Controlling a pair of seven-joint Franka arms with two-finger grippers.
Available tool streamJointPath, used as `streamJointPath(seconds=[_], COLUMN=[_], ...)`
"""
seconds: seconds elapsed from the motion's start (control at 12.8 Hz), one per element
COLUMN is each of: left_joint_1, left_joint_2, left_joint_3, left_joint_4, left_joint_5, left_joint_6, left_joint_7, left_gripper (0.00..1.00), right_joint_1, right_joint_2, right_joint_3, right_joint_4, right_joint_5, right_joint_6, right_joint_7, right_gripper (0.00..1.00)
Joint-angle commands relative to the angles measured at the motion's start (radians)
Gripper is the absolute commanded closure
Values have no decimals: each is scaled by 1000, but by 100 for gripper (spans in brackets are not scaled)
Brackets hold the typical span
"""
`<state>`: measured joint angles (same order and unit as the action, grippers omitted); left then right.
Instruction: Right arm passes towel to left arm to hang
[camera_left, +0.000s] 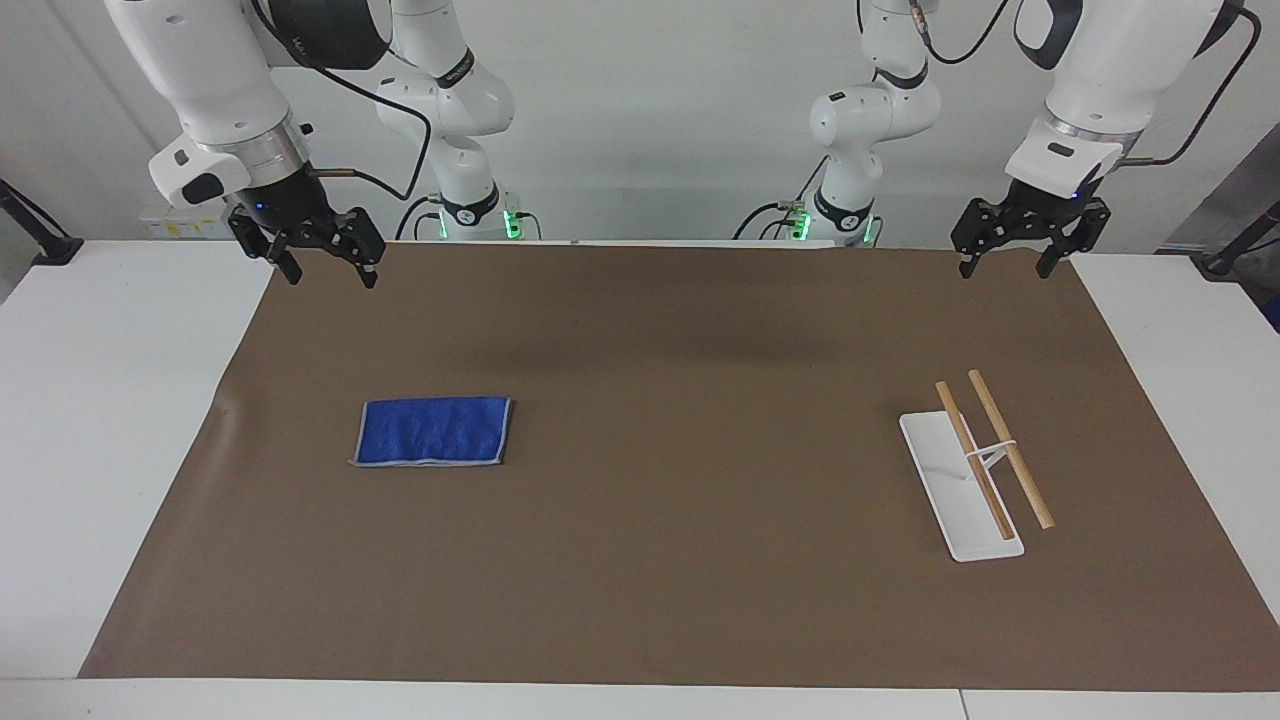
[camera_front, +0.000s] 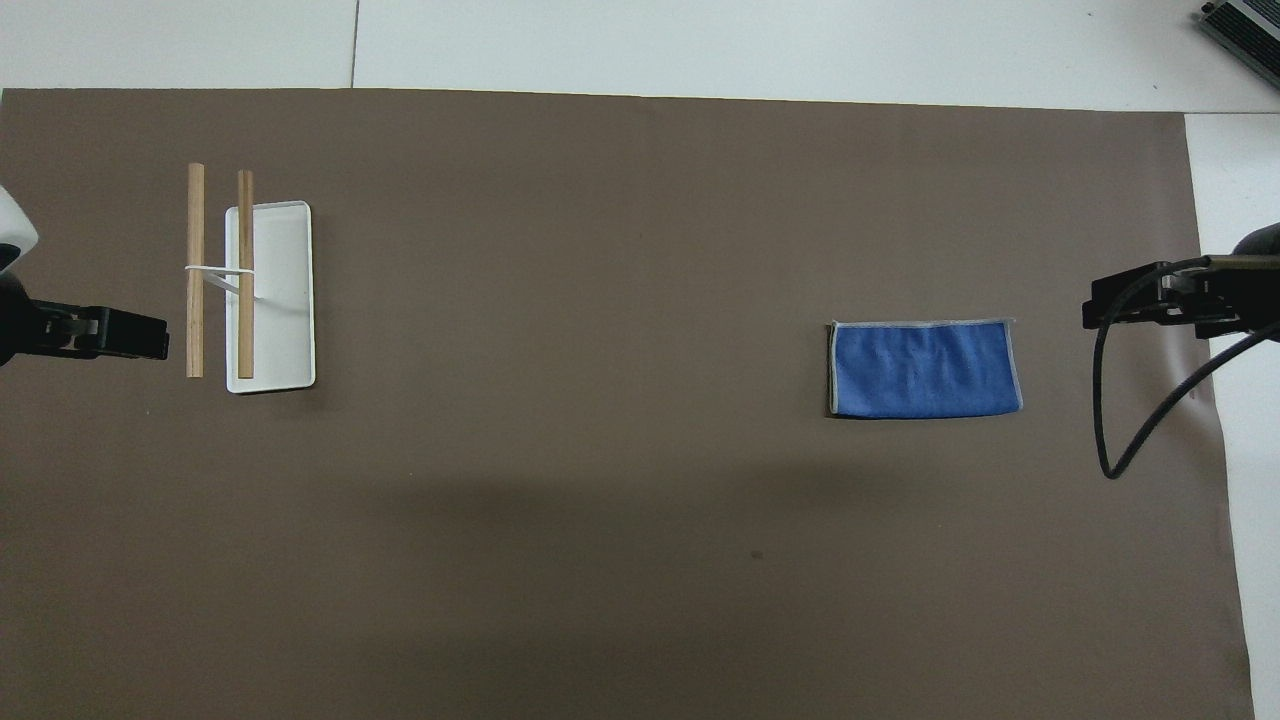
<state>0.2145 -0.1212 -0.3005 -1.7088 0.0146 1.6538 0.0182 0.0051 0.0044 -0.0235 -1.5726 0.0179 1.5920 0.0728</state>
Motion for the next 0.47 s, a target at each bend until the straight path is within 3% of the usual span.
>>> streamJointPath(seconds=[0.0,0.39], left_joint_1=[16,16], left_joint_2=[-31,-31], left_joint_3=[-5,-5], left_joint_4=[-31,-31], left_joint_5=[-16,-16], left_joint_6=[-2,-2], left_joint_7=[12,12], left_gripper=[0,0], right_joint_1=[-7,-8], right_joint_2=[-6,-6], right_joint_3=[2,2], right_joint_4=[-7,-7], right_joint_5=[2,13], right_joint_6=[-1,-9], right_joint_7=[-21,-22], right_gripper=[0,0])
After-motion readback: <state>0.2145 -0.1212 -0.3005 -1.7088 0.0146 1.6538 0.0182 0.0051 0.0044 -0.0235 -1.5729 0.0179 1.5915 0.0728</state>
